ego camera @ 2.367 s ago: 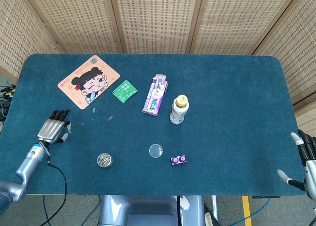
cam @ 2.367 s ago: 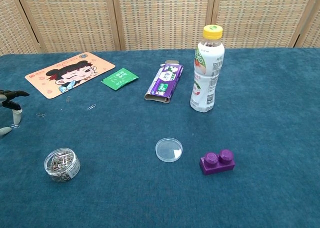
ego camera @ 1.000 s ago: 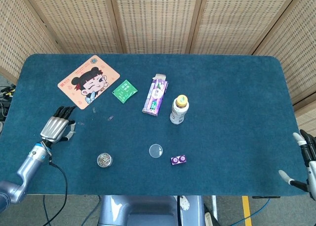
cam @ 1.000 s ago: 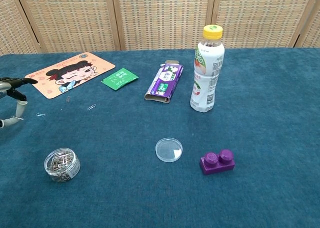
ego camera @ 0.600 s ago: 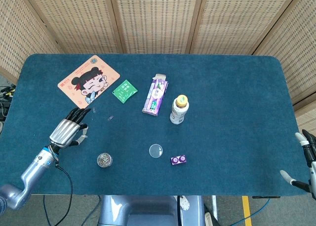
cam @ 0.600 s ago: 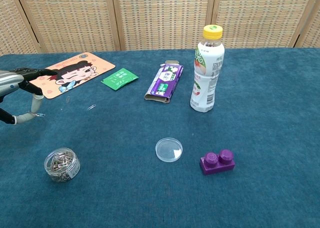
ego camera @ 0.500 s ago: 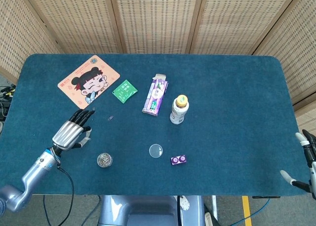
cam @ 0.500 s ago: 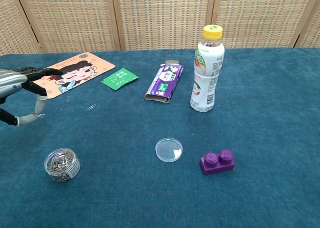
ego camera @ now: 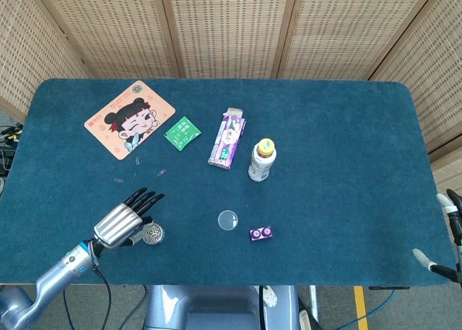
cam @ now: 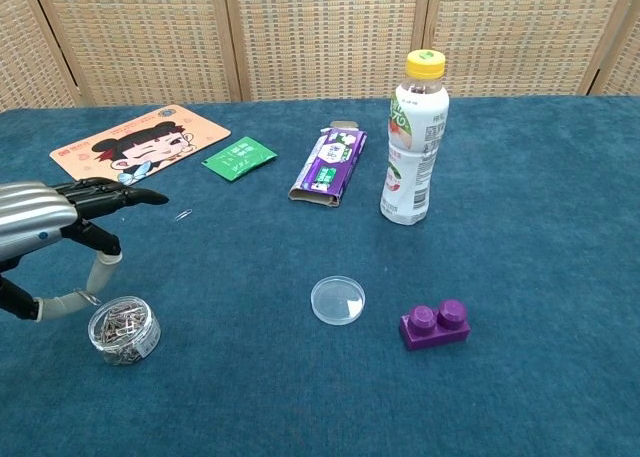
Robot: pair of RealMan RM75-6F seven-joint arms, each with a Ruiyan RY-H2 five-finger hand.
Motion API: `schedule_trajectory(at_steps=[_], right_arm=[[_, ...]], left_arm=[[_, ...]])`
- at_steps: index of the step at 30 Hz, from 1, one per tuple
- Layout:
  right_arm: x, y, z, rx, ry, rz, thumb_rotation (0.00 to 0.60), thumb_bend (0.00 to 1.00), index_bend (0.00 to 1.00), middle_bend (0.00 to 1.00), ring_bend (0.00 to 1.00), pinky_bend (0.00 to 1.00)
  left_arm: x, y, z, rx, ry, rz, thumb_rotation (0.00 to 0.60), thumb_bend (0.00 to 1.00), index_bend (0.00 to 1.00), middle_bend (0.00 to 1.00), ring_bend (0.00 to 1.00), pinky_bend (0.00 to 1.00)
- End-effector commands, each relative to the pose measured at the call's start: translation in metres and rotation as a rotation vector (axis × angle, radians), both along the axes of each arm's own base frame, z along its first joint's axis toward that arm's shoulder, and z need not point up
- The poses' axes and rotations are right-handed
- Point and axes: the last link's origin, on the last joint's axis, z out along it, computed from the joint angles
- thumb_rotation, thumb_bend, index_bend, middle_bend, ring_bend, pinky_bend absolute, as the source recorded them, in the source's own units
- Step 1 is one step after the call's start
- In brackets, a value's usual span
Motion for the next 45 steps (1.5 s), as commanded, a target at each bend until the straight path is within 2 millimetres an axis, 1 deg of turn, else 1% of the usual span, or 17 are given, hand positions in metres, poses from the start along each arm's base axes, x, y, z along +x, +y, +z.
schedule_trajectory(at_steps=[1, 8, 15, 17, 19, 20, 22, 24, 25, 29, 36, 39, 41, 45], right_arm=[[0.000, 0.000, 0.001, -0.001, -0.001, 0.002, 0.600, 0.00, 0.04, 0.00, 0.00, 0.00], [0.000, 0.000, 0.002, -0.003, -0.005, 0.001, 0.600, 0.00, 0.04, 0.00, 0.00, 0.00], [0.000, 0.000, 0.001, 0.000, -0.004, 0.001, 0.600, 0.00, 0.04, 0.00, 0.00, 0.00], [0.000, 0.000, 0.001, -0.002, -0.003, 0.001, 0.600, 0.00, 0.04, 0.00, 0.00, 0.00], [0.000, 0.000, 0.001, -0.002, -0.003, 0.002, 0.600, 0.00, 0.04, 0.00, 0.00, 0.00], [0.000, 0.000, 0.001, -0.002, -0.003, 0.002, 0.600, 0.00, 0.04, 0.00, 0.00, 0.00], [0.000, 0.000, 0.001, -0.001, -0.004, 0.002, 0.600, 0.00, 0.04, 0.00, 0.00, 0.00], [0.000, 0.000, 0.001, -0.001, -0.004, 0.002, 0.600, 0.00, 0.04, 0.00, 0.00, 0.00], [0.000, 0.000, 0.001, -0.001, -0.005, 0.002, 0.600, 0.00, 0.04, 0.00, 0.00, 0.00], [0.000, 0.000, 0.002, -0.003, -0.008, 0.004, 0.600, 0.00, 0.04, 0.00, 0.00, 0.00], [0.000, 0.001, 0.002, -0.005, -0.009, 0.006, 0.600, 0.00, 0.04, 0.00, 0.00, 0.00], [0.000, 0.001, 0.002, -0.003, -0.009, 0.006, 0.600, 0.00, 0.04, 0.00, 0.00, 0.00], [0.000, 0.001, 0.002, -0.003, -0.009, 0.006, 0.600, 0.00, 0.04, 0.00, 0.00, 0.00], [0.001, 0.001, 0.002, -0.001, -0.009, 0.007, 0.600, 0.00, 0.04, 0.00, 0.00, 0.00]], left_arm=[[0.000, -0.004, -0.003, -0.005, 0.023, -0.010, 0.600, 0.40, 0.69, 0.00, 0.00, 0.00], [-0.008, -0.003, -0.009, -0.001, 0.039, 0.017, 0.600, 0.40, 0.69, 0.00, 0.00, 0.00], [-0.009, 0.001, -0.014, -0.009, 0.027, 0.030, 0.600, 0.40, 0.69, 0.00, 0.00, 0.00], [-0.008, 0.001, -0.016, -0.009, 0.025, 0.028, 0.600, 0.40, 0.67, 0.00, 0.00, 0.00], [-0.008, 0.002, -0.017, -0.007, 0.017, 0.025, 0.600, 0.39, 0.61, 0.00, 0.00, 0.00], [-0.007, 0.002, -0.017, -0.007, 0.014, 0.026, 0.600, 0.37, 0.58, 0.00, 0.00, 0.00], [-0.007, 0.002, -0.016, -0.007, 0.008, 0.027, 0.600, 0.27, 0.49, 0.00, 0.00, 0.00], [-0.008, 0.002, -0.017, -0.012, -0.002, 0.034, 0.600, 0.20, 0.42, 0.00, 0.00, 0.00], [-0.007, 0.002, -0.017, -0.014, -0.007, 0.036, 0.600, 0.18, 0.40, 0.00, 0.00, 0.00], [-0.005, 0.003, -0.016, -0.024, -0.032, 0.039, 0.600, 0.16, 0.38, 0.00, 0.00, 0.00], [-0.002, 0.007, -0.006, -0.003, -0.069, 0.034, 0.600, 0.16, 0.38, 0.00, 0.00, 0.00], [-0.003, 0.014, 0.004, 0.027, -0.083, 0.046, 0.600, 0.16, 0.38, 0.00, 0.00, 0.00], [-0.005, 0.020, 0.011, 0.056, -0.085, 0.056, 0.600, 0.16, 0.38, 0.00, 0.00, 0.00], [-0.020, 0.045, 0.028, 0.141, -0.044, 0.113, 0.600, 0.16, 0.42, 0.00, 0.00, 0.00]])
